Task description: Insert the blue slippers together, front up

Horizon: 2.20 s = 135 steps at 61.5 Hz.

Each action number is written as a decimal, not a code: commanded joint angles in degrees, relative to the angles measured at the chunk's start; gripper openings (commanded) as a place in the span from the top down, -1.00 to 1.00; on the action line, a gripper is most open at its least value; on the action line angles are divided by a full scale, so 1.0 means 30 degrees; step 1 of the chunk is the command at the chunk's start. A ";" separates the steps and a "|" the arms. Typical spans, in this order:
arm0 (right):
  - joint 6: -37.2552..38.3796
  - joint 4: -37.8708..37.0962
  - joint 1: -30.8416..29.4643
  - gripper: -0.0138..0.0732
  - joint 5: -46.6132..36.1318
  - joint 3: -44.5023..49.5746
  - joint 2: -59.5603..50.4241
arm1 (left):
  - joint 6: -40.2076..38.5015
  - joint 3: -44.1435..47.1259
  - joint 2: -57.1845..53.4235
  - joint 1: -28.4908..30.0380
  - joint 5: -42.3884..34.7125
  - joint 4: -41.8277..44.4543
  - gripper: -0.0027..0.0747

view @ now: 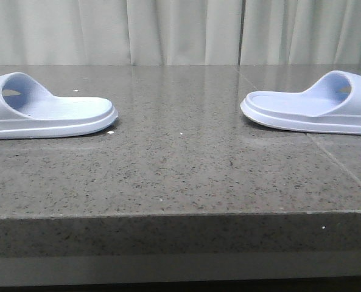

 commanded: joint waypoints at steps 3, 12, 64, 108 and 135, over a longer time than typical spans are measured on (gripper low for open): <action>-0.0037 -0.0029 -0.0063 -0.58 -0.1131 -0.0673 0.0150 | 0.0892 -0.1067 0.1172 0.0037 -0.0249 -0.2284 -0.17; -0.0037 -0.0029 -0.0063 -0.58 -0.1039 -0.0673 0.0150 | 0.1508 -0.1272 0.2755 0.0037 0.0052 -0.2917 -0.17; -0.0037 -0.0029 -0.0063 -0.56 -0.0896 -0.0673 0.0150 | 0.3223 -0.1272 0.5044 -0.2349 0.0241 -0.4378 0.42; -0.0005 -0.0029 -0.0063 -0.56 -0.0976 -0.0759 0.0150 | 0.6301 -0.0744 0.2045 -0.2349 0.4115 -1.0070 0.98; 0.1468 -0.0208 -0.2551 -0.56 0.1742 -0.3236 0.1490 | 0.8617 0.2822 -0.0311 -0.4731 0.2872 -1.3327 0.98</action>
